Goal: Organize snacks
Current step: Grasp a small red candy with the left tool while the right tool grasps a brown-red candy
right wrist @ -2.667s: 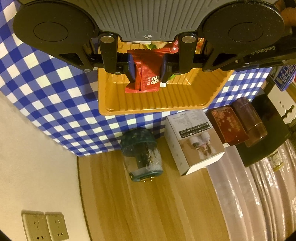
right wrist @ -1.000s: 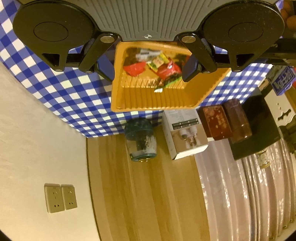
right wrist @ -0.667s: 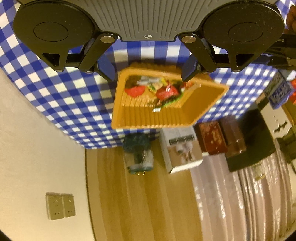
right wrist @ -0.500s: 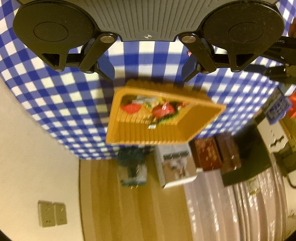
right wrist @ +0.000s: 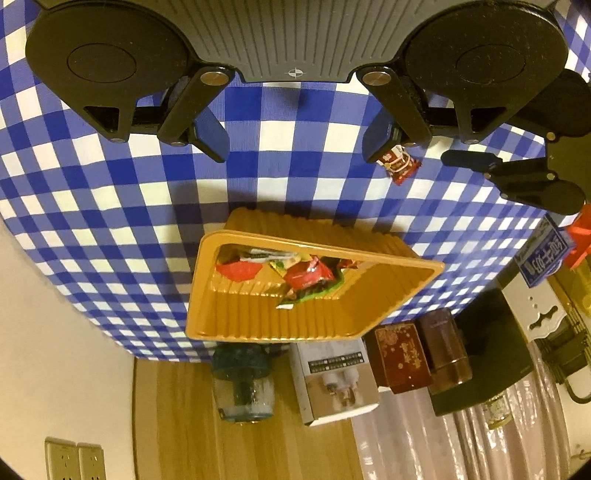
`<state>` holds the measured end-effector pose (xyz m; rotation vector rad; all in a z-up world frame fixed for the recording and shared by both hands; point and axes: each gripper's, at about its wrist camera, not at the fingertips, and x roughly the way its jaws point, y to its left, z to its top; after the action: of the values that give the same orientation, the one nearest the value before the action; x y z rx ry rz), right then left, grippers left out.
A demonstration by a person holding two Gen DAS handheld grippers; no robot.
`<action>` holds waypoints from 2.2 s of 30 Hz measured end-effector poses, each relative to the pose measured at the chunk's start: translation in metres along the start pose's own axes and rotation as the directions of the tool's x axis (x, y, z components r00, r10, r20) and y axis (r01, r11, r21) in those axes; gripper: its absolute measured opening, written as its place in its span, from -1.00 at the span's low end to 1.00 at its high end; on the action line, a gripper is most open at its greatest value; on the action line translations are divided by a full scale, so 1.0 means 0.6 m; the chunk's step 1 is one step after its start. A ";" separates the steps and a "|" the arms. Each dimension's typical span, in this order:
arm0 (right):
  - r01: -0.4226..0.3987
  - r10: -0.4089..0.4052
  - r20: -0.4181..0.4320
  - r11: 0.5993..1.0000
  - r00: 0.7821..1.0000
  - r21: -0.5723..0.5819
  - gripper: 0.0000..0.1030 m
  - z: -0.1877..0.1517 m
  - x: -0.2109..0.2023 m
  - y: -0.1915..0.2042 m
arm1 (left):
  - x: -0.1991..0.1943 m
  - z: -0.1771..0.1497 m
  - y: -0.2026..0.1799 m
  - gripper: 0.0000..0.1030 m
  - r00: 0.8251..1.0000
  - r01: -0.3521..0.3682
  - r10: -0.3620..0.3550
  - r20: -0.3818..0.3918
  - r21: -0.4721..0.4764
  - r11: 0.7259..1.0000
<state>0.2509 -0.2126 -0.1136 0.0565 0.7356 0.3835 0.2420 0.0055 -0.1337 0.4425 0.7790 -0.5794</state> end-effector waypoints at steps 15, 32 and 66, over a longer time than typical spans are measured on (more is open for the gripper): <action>0.003 -0.002 -0.030 1.000 1.000 0.013 0.54 0.004 0.019 0.008 | 0.023 0.011 0.000 -0.33 0.993 0.095 -0.101 0.057 0.098 0.991; -0.081 0.074 -0.051 0.982 0.996 -0.169 0.54 0.011 0.057 0.057 | -0.004 0.004 0.032 -0.74 0.999 0.049 -0.048 0.009 -0.092 0.995; -0.288 0.229 -0.174 0.777 0.958 -0.560 -0.33 -0.011 0.157 0.131 | 0.003 0.001 0.076 -0.74 0.998 -0.045 0.029 -0.056 -0.297 0.954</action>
<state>0.2851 -0.1063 -0.1645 -0.4520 0.6792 0.8731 0.2720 0.0392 -0.1277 0.1929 0.8892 -0.4074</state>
